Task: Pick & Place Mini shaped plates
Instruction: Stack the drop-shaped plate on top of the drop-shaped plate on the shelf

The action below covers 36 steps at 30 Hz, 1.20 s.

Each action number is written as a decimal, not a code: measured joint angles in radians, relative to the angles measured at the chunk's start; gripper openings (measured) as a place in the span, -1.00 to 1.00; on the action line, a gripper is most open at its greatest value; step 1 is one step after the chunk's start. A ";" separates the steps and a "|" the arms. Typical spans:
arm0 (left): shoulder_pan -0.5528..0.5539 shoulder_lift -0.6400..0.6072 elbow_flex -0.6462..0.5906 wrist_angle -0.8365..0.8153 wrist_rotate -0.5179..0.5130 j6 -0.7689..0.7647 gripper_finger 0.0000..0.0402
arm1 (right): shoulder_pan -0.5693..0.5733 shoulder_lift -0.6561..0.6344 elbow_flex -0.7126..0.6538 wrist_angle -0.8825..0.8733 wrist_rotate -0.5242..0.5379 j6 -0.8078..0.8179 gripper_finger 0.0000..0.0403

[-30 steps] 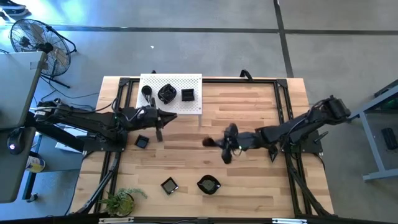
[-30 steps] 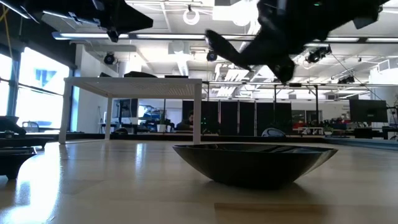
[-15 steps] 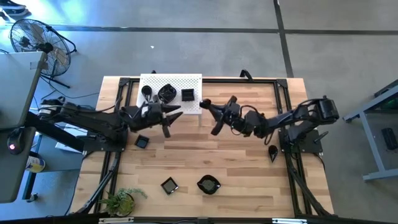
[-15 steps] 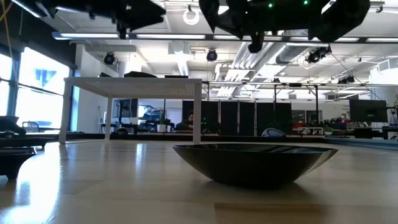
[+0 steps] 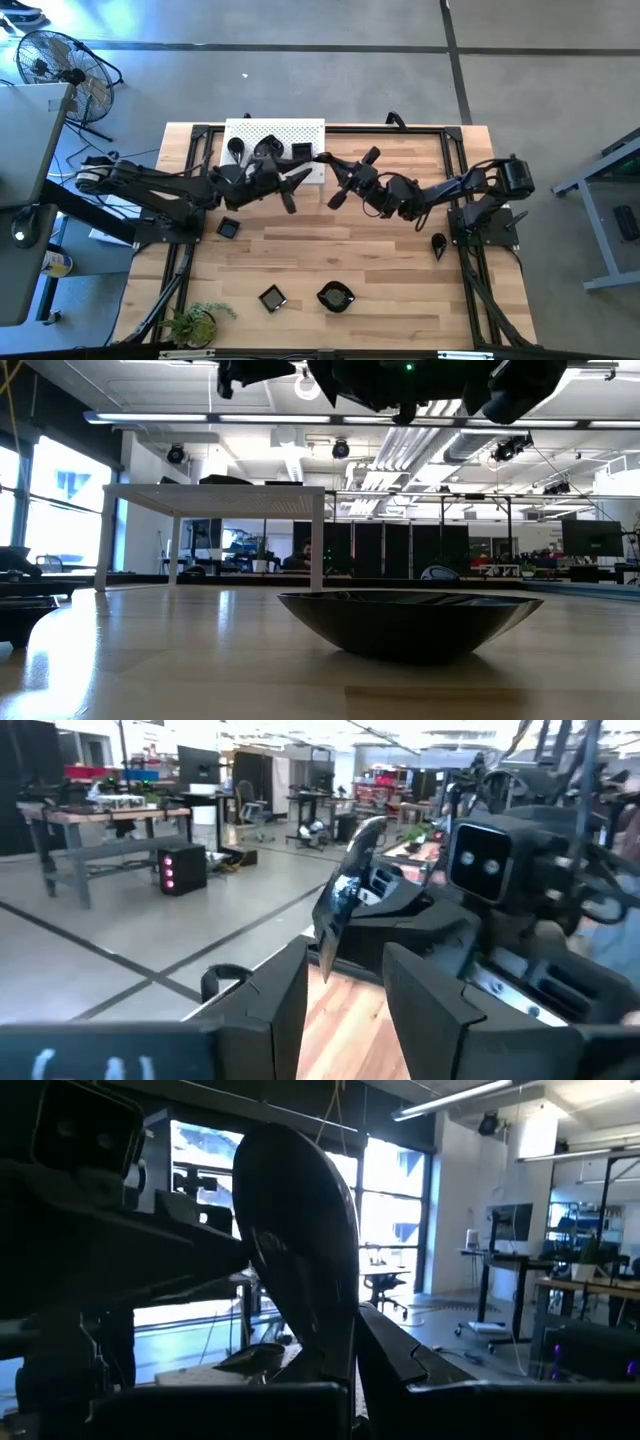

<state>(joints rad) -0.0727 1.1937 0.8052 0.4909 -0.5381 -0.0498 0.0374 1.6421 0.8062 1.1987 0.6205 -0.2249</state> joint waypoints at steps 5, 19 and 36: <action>0.000 0.037 0.042 0.007 -0.072 -0.003 -0.35 | 0.013 0.000 0.000 0.018 -0.020 -0.026 -1.00; 0.000 0.048 0.046 0.031 -0.022 -0.029 -0.91 | 0.028 0.001 0.000 0.034 -0.027 -0.049 -1.00; 0.000 0.047 0.045 0.034 -0.015 -0.035 -0.83 | 0.028 0.001 -0.001 0.011 -0.034 -0.046 -1.00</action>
<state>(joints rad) -0.0727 1.2411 0.8505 0.5245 -0.5533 -0.0845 0.0658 1.6428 0.8051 1.2099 0.5865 -0.2707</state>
